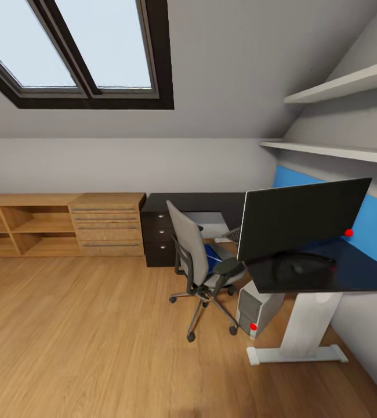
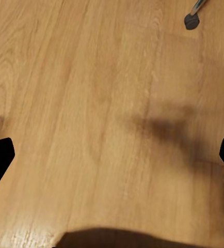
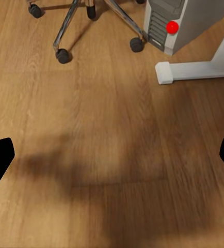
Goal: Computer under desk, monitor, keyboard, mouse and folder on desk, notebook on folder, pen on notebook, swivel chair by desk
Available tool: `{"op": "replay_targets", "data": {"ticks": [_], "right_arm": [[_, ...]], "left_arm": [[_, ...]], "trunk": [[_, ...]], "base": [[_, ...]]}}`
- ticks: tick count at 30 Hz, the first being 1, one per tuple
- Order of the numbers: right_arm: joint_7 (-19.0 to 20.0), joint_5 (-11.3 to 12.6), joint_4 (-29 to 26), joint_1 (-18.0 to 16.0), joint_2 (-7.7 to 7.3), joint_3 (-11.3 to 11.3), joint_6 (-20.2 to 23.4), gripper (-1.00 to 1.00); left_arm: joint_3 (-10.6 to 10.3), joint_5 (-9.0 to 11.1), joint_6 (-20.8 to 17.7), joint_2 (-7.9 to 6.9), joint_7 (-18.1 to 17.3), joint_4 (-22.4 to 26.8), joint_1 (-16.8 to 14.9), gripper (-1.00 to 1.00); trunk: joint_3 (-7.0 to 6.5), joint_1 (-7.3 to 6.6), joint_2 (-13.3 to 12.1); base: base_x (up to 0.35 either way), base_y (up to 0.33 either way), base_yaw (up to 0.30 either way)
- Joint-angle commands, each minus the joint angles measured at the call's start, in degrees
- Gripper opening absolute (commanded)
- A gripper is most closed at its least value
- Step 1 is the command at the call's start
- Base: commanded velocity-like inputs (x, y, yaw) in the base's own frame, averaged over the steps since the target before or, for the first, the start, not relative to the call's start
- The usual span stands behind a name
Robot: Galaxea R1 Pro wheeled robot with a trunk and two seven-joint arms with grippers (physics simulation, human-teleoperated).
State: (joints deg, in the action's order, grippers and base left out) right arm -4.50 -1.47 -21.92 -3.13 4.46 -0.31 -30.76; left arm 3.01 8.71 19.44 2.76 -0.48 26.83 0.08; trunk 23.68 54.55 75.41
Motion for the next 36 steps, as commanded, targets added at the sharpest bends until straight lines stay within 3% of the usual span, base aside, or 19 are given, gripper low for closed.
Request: {"op": "replay_targets", "data": {"ticks": [1,36], "right_arm": [[-0.2,-0.2,0.0,0.0,0.02,0.0,-0.1,1.0],[-0.2,-0.4,0.1,0.0,0.02,0.1,-0.2,1.0]], "left_arm": [[0.1,0.2,0.1,0.05,-0.1,0.0,0.0,1.0],[0.1,0.0,0.3,-0.07,-0.1,0.6,0.0,1.0]], "trunk": [[0.24,0.23,0.4],[6.52,7.91,14.5]], "base": [[0.0,0.0,0.0],[0.0,0.0,0.0]]}}
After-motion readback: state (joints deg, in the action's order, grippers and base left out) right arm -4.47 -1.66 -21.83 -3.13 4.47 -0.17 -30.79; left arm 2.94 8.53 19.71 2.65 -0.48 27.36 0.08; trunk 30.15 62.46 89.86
